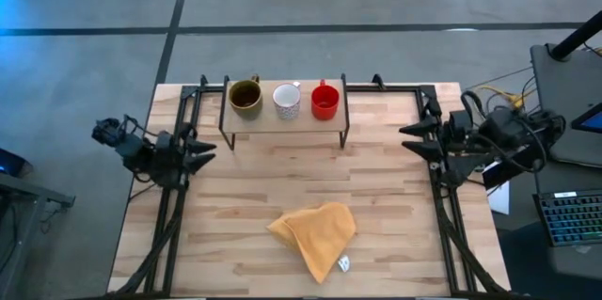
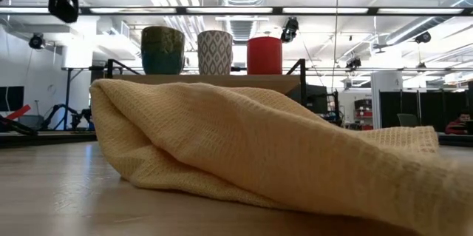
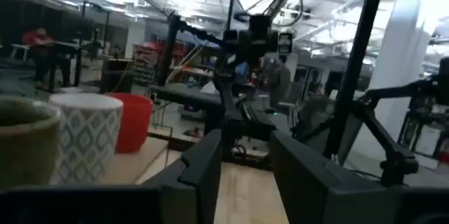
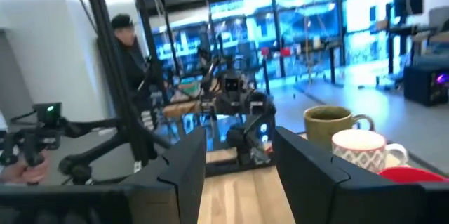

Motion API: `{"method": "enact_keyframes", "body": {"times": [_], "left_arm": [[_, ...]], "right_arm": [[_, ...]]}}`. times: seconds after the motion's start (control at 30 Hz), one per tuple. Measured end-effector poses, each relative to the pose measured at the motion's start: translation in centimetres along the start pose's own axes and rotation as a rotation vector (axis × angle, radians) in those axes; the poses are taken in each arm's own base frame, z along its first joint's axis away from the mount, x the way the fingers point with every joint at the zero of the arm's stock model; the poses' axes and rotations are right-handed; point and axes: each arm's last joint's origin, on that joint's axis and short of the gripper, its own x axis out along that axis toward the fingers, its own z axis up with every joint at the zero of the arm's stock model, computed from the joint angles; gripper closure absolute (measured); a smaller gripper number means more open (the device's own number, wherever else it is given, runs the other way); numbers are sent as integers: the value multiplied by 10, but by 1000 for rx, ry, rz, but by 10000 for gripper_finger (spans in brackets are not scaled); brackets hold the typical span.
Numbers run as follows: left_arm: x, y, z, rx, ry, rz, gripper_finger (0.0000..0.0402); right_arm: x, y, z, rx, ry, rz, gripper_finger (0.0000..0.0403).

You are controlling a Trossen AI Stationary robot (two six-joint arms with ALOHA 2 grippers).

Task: Stack small to large cups/mugs on shelf
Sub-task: Return to Home Position

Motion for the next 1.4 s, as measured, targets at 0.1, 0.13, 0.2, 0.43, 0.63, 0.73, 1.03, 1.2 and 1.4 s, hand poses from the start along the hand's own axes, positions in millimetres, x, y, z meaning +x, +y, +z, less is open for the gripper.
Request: {"method": "enact_keyframes", "body": {"times": [0.1, 0.13, 0.2, 0.43, 0.63, 0.73, 1.03, 1.2, 1.4], "left_arm": [[-1, 1, 3, 20, 42, 14, 293], [-2, 2, 0, 13, 65, 16, 293], [-3, 2, -8, -27, 110, -10, 293], [0, 0, -35, -32, 182, -39, 293], [0, 1, -52, 17, 224, -22, 293], [-1, 2, -67, 124, 278, -28, 293], [1, 4, -81, 177, 313, 53, 293], [2, 3, -84, 193, 339, 59, 293], [3, 2, -87, 212, 363, 59, 293]], "right_arm": [[-8, -6, -19, -26, -43, -1, 245], [-10, -8, -24, -30, -58, 1, 245], [-14, -11, -36, -38, -87, 8, 245], [-24, -22, -86, -30, -127, 6, 245], [-36, -31, -122, -19, -170, 7, 245], [-40, -35, -137, -18, -178, 7, 246], [-38, -43, -185, -98, -132, -59, 246], [-37, -43, -192, -250, -50, -61, 246], [-37, -44, -200, -388, 35, -64, 246]]}}
